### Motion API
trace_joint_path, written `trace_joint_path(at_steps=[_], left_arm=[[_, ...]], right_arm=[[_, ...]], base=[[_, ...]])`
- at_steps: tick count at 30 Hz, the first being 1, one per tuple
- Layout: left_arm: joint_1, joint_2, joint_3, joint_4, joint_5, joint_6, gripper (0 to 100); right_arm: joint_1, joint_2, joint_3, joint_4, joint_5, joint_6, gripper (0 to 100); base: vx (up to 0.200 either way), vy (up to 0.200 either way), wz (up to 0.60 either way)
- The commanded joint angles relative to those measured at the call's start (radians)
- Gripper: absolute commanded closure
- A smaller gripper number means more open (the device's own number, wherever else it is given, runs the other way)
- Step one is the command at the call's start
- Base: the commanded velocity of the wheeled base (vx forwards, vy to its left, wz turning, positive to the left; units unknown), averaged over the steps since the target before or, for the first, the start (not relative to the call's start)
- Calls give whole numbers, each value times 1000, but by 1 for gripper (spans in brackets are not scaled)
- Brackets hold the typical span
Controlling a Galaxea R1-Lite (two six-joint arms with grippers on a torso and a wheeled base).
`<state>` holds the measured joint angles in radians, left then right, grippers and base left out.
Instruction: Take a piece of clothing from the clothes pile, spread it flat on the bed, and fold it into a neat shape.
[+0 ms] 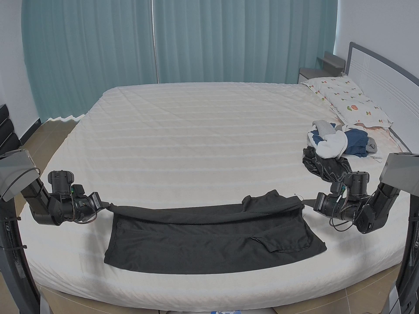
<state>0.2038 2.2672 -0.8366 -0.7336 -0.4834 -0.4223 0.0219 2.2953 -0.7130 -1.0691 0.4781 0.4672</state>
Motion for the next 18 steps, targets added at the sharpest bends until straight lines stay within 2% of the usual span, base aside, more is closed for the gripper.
trace_joint_path(at_steps=[1, 6, 7, 13, 18], left_arm=[[5, 2, 24, 0, 0, 34, 100], [8, 3, 37, 26, -1, 111, 100], [14, 2, 39, 60, -1, 160, 100], [28, -2, 53, 140, -18, 289, 100], [31, 5, 67, 152, -18, 355, 100]], right_arm=[[-19, -25, 41, -3, 27, -1, 100], [-37, -22, 83, -5, 36, -38, 100], [-43, -19, 104, -5, 45, -65, 100], [-57, -13, 145, -5, 77, -105, 100], [-57, 10, 168, -5, 77, -147, 100]], base=[[0, 0, 0], [0, 0, 0], [0, 0, 0], [0, 0, 0], [0, 0, 0]])
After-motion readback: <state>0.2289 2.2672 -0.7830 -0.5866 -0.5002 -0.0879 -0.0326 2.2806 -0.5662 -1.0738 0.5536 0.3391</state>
